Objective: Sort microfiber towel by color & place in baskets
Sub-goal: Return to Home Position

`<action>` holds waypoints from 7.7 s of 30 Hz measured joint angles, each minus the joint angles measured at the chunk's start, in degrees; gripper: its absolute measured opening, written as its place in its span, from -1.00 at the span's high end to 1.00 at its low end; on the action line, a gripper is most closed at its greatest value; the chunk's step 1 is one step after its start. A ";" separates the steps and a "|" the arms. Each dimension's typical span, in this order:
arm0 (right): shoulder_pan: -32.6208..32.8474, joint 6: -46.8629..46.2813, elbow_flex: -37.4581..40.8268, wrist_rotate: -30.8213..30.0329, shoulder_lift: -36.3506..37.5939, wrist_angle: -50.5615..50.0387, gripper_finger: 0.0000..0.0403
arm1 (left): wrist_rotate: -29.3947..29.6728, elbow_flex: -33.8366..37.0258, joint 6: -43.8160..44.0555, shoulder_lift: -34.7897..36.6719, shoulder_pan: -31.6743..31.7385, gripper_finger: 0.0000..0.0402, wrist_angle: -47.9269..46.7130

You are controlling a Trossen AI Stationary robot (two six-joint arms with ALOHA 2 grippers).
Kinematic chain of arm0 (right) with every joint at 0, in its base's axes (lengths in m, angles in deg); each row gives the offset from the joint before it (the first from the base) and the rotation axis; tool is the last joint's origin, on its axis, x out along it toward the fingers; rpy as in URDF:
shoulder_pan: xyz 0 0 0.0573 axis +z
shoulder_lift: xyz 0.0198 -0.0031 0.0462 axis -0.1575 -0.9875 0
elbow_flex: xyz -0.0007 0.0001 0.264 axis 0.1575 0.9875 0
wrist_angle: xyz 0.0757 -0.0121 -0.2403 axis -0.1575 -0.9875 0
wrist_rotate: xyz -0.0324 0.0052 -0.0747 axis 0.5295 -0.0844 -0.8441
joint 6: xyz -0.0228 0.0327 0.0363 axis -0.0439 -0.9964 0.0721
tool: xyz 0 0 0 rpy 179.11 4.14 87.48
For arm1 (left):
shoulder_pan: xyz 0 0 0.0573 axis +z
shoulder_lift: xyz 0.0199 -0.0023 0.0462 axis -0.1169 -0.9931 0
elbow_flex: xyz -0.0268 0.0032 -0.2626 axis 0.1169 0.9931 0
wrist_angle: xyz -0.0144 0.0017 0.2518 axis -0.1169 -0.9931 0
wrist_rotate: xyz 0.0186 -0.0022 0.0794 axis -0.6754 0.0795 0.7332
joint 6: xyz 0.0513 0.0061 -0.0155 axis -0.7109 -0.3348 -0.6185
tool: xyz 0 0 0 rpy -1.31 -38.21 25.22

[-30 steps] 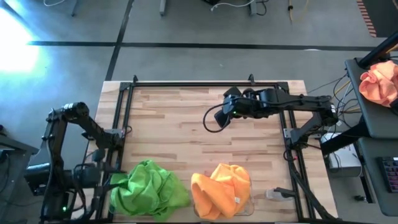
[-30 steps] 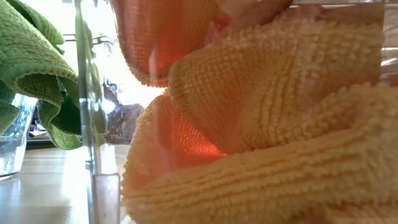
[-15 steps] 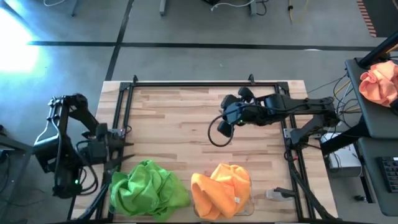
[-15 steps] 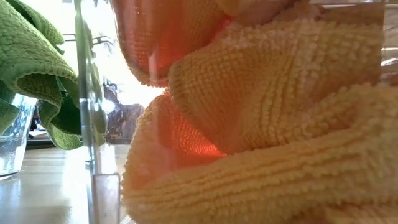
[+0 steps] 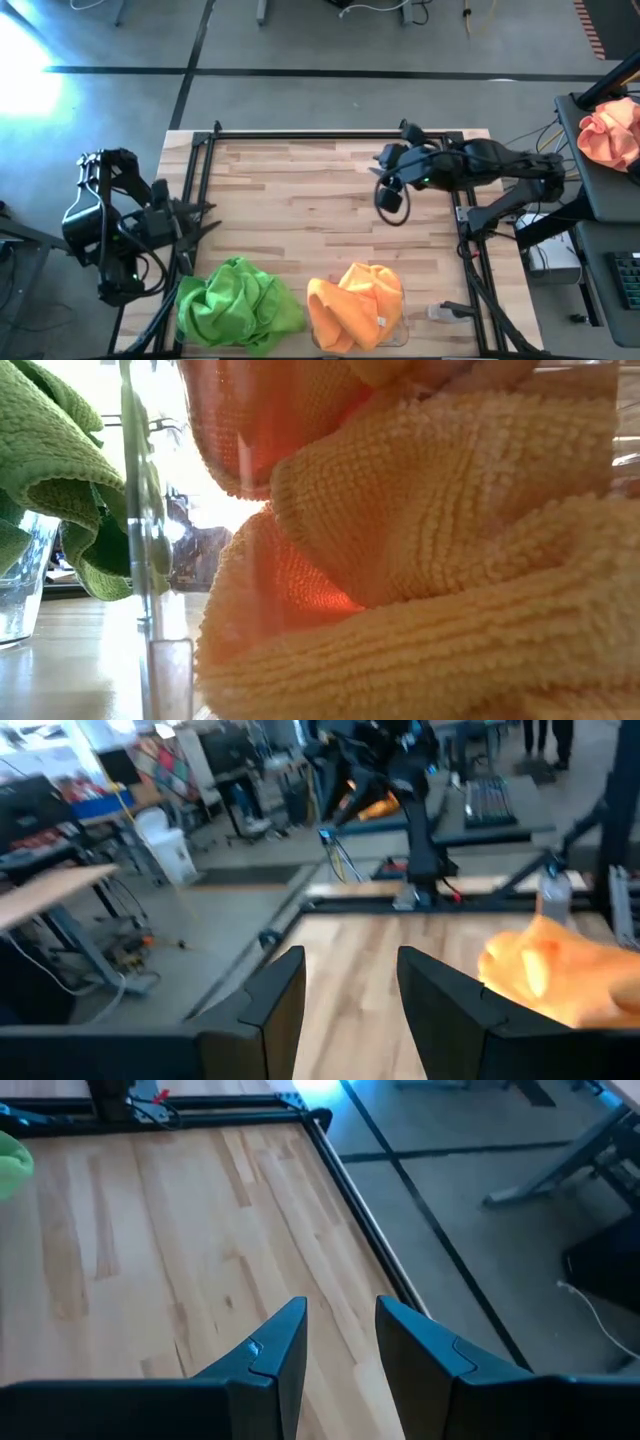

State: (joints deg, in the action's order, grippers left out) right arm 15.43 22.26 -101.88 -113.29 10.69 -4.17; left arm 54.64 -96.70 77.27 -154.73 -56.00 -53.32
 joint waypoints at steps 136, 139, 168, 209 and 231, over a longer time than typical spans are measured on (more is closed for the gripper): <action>-0.02 -24.59 104.96 7.88 48.69 77.30 0.43 | 10.24 11.98 4.48 7.67 0.56 0.28 14.20; -0.02 -24.83 104.98 7.91 48.69 76.60 0.43 | 10.25 11.98 4.48 7.67 0.56 0.28 14.68; 0.13 -24.42 105.05 8.50 52.74 76.20 0.43 | 10.40 11.98 2.75 7.17 0.56 0.28 18.79; 0.11 -24.39 105.09 8.47 79.11 76.13 0.43 | 10.43 11.98 2.73 2.62 0.55 0.28 21.06; 0.11 -24.39 105.09 8.50 77.85 76.12 0.43 | -3.81 13.11 -11.92 2.58 0.54 0.28 21.12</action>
State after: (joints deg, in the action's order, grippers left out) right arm 15.54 -2.13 3.21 -104.79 88.54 71.94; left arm 50.83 -83.59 65.35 -152.15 -55.46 -32.20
